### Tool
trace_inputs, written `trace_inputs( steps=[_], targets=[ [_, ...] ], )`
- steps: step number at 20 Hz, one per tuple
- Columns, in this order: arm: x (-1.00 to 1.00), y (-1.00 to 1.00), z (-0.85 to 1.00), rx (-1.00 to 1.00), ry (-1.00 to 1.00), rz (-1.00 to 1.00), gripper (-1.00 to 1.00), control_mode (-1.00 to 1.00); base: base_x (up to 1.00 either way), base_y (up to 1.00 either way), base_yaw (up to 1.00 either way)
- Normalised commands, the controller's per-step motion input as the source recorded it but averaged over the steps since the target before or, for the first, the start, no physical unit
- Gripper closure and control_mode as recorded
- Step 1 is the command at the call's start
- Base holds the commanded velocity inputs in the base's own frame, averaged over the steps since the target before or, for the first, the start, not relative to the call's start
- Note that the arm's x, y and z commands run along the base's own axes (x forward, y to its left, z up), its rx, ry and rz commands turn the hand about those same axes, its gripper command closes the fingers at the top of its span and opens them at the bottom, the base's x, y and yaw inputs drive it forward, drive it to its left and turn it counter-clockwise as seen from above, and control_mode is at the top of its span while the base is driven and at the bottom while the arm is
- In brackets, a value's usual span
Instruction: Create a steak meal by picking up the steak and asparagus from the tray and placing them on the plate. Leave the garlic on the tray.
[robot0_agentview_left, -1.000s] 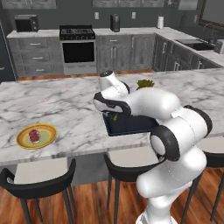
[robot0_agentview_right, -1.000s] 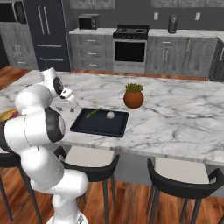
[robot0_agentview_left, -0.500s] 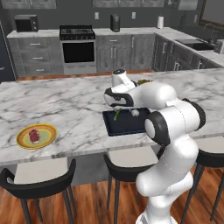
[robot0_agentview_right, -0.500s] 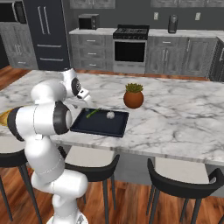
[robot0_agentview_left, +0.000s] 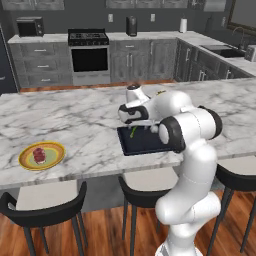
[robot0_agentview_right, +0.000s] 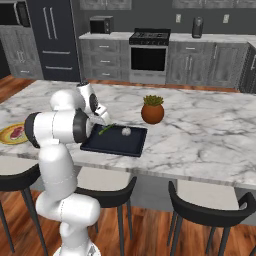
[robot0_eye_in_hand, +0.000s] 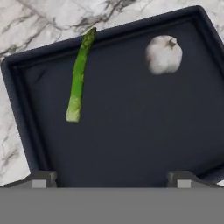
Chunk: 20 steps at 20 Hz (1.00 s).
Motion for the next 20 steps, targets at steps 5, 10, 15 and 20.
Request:
trace_inputs(
  steps=[5,10,15,20],
  targets=[
    [0.36,0.0,-0.38,0.0,0.0,0.0,-1.0,-1.0,0.0,0.0,0.0],
    [0.38,0.0,-0.39,0.0,0.0,0.0,-1.0,-1.0,0.0,0.0,0.0],
    [0.41,0.0,-0.35,0.0,0.0,0.0,-1.0,-1.0,0.0,0.0,0.0],
    [0.43,0.05,-0.31,0.0,0.0,0.0,-1.0,-1.0,0.0,0.0,0.0]
  ],
)
